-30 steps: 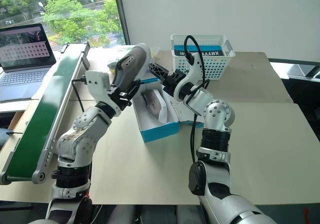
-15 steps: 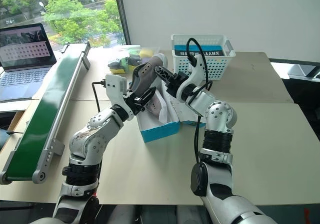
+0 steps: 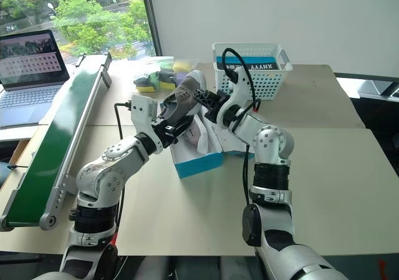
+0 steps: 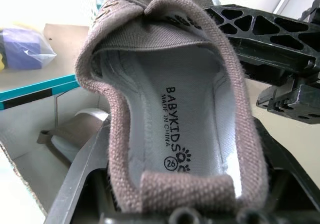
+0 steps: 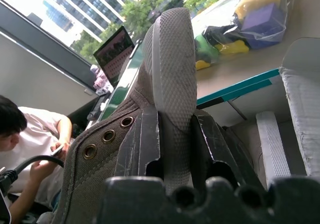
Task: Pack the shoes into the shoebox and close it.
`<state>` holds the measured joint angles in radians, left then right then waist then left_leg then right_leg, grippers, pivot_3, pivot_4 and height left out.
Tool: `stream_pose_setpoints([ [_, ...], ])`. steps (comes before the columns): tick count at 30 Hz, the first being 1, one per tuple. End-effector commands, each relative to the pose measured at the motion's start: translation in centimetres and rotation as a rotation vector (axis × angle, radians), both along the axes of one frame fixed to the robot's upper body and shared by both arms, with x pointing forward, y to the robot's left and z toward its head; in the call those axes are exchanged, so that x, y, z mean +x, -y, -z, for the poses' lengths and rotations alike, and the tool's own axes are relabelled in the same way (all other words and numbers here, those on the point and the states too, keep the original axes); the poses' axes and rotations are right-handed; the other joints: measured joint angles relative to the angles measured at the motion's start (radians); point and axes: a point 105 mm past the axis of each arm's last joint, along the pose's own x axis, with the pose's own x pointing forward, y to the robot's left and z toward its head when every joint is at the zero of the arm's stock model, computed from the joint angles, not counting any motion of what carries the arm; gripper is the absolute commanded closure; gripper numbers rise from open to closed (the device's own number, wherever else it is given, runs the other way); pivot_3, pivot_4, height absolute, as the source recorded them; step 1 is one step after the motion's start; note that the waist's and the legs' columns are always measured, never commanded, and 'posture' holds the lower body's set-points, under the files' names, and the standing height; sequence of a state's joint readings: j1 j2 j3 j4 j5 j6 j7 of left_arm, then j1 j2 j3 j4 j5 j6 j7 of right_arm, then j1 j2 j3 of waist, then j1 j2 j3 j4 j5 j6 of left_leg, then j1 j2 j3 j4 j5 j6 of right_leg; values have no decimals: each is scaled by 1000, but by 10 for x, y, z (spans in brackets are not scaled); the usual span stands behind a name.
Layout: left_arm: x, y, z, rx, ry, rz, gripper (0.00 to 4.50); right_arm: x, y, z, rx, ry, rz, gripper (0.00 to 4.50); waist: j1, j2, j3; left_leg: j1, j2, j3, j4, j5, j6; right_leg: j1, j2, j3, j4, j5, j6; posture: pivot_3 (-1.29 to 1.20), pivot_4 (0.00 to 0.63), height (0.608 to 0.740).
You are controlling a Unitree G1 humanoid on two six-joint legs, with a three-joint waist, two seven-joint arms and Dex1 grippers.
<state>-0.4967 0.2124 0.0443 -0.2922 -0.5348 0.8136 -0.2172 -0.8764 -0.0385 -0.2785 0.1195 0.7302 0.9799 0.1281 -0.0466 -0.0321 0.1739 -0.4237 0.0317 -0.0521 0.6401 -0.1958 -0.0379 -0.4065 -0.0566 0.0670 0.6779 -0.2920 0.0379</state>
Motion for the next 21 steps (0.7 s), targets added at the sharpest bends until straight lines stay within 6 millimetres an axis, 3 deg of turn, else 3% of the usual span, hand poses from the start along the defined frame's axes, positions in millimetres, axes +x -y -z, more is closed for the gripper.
stream_pose_setpoints([
  [1, -3, -35, -18, -4, 62, -80, 556, 3, 18, -26, -23, 113, 61, 4170, 1, 0, 0, 0, 0, 0, 0, 0, 0, 0, 0, 0, 0, 0, 0, 0, 150, 740],
  [2, -4, -43, -20, 8, 61, -88, 95, 4, 19, -30, -44, 129, 62, 4170, 1, 0, 0, 0, 0, 0, 0, 0, 0, 0, 0, 0, 0, 0, 0, 0, 150, 740],
  [3, -5, -49, -21, 16, 61, -92, 43, 4, 20, -33, -59, 141, 62, 4170, 2, 0, 0, 0, 0, 0, 0, 0, 0, 0, 0, 0, 0, 0, 0, 0, 150, 740],
  [12, -1, -92, -27, 346, 27, -66, 43, -4, 0, -39, -539, 275, -107, 4170, -6, 2, 2, 0, 1, 0, -1, 0, 0, 0, 1, 0, -2, 0, 0, 0, 150, 740],
  [17, -4, -88, -37, 404, 55, 10, 43, -2, -13, -38, -643, 300, -178, 4170, -1, 3, 2, 0, 1, 0, -1, 0, 0, -1, 1, 0, -3, 0, 0, 0, 150, 740],
  [21, -7, -83, -36, 420, 67, 28, 43, 3, -26, -15, -725, 302, -228, 4170, 2, 2, 2, -1, 1, 0, -3, 0, 0, -1, 1, 0, -5, 0, 0, 0, 150, 740],
])
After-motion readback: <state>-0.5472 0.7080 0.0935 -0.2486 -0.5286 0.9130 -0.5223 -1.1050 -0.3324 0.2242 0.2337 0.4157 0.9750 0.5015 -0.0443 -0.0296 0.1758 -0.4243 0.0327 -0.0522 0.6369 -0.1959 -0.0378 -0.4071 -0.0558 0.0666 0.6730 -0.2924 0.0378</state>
